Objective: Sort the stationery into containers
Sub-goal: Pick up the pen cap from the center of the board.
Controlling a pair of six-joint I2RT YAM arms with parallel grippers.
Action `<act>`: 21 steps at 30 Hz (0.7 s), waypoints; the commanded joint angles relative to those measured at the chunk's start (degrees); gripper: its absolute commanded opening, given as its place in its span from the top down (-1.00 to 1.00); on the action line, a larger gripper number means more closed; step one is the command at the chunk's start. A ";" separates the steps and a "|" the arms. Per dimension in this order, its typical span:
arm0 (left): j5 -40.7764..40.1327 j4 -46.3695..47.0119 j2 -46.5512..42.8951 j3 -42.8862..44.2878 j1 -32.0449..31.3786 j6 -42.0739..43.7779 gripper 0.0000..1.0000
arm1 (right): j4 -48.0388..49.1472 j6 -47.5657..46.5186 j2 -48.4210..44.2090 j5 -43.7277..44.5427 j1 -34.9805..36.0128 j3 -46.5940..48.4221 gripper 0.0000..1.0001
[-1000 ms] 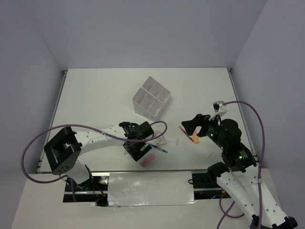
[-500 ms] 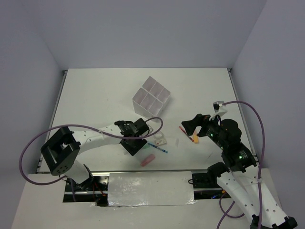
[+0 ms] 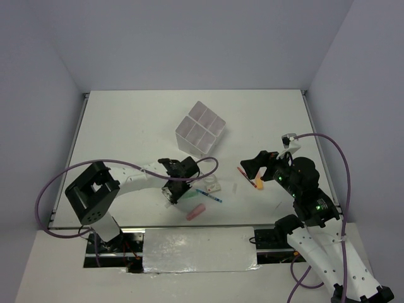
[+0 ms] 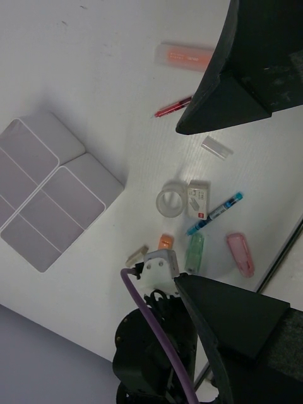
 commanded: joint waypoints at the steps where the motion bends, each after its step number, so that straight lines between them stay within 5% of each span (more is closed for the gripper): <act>1: 2.82 0.45 1.58 0.74 0.16 -0.30 0.46 | 0.87 -0.83 0.24 0.15 0.35 2.38 -0.99; 10: 3.79 2.03 -1.65 -0.67 -0.01 -2.15 1.00 | 0.78 -0.83 0.24 -0.20 0.52 2.21 -0.99; 21: 2.55 0.79 -31.68 3.89 -0.10 -4.18 1.00 | 2.89 0.40 -0.02 -1.43 0.35 2.47 -0.99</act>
